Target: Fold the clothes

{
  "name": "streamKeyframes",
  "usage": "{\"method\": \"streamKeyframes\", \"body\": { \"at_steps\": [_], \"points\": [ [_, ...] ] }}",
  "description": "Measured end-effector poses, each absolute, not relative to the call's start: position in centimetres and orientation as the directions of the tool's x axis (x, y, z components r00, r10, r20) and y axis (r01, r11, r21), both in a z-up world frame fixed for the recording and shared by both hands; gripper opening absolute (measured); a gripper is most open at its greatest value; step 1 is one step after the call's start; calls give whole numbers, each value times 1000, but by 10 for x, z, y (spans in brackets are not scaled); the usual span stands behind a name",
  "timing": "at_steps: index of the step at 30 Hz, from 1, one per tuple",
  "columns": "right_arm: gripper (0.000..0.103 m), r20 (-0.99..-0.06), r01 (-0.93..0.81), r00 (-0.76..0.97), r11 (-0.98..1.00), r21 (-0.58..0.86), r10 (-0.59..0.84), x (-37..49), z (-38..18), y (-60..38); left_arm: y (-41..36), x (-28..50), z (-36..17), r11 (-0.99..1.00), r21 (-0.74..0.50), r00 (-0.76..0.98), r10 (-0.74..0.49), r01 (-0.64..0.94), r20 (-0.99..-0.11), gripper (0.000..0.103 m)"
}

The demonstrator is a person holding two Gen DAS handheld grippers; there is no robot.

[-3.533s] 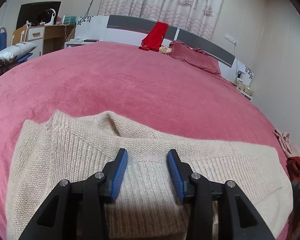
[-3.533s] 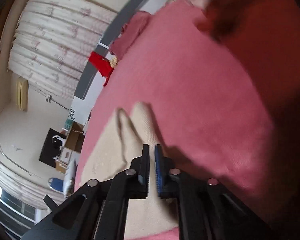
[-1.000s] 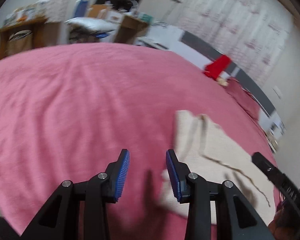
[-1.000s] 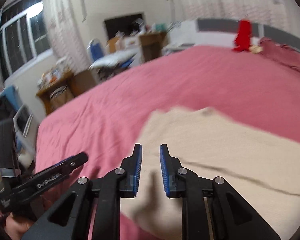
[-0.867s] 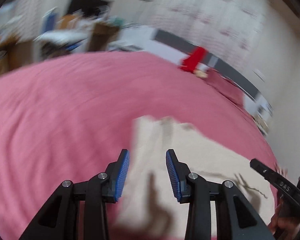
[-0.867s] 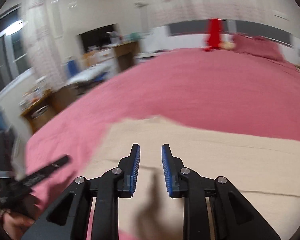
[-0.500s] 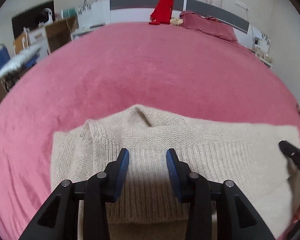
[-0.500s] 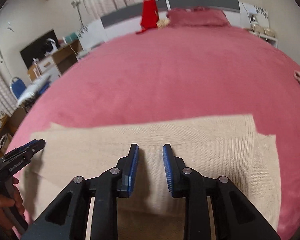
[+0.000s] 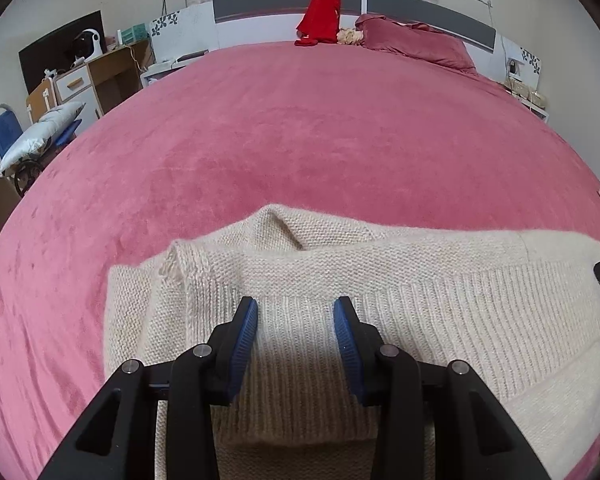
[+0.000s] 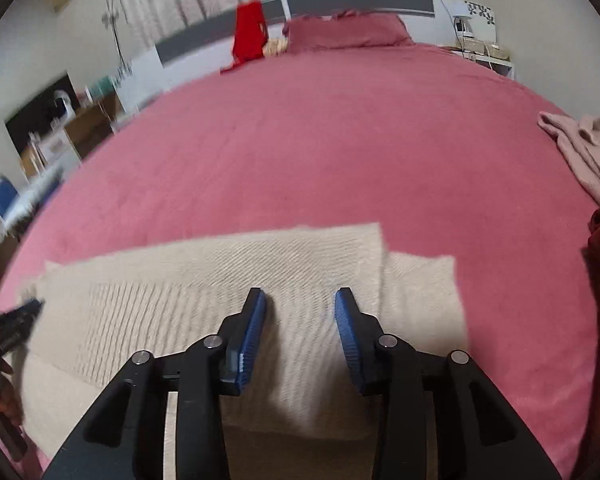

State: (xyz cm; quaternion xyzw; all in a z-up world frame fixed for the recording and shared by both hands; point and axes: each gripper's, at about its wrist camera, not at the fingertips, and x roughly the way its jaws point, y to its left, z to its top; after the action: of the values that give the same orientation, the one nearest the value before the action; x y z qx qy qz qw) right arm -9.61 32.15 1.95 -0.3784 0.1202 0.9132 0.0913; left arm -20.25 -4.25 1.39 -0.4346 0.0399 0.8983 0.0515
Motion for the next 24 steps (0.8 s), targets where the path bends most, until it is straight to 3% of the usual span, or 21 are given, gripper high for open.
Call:
{"method": "streamKeyframes", "body": {
  "at_steps": [11,15,21,24],
  "points": [
    [46,-636,-66,-768,-980,188,-71,-117,58,244,-34,-206,11,-992,48,-605,33,-117,-795,41],
    [53,-676,-64,-729,-973,220,-105,-133,37,235,-34,-209,11,-992,53,-608,29,-116,-793,41],
    [55,-744,31,-655,-988,149,-133,-146,22,235,-32,-210,8,-993,57,-616,21,-106,-788,41],
    [55,-709,-6,-695,-985,173,-120,-137,32,257,-31,-207,9,-992,57,-616,22,-109,-787,41]
  ]
}}
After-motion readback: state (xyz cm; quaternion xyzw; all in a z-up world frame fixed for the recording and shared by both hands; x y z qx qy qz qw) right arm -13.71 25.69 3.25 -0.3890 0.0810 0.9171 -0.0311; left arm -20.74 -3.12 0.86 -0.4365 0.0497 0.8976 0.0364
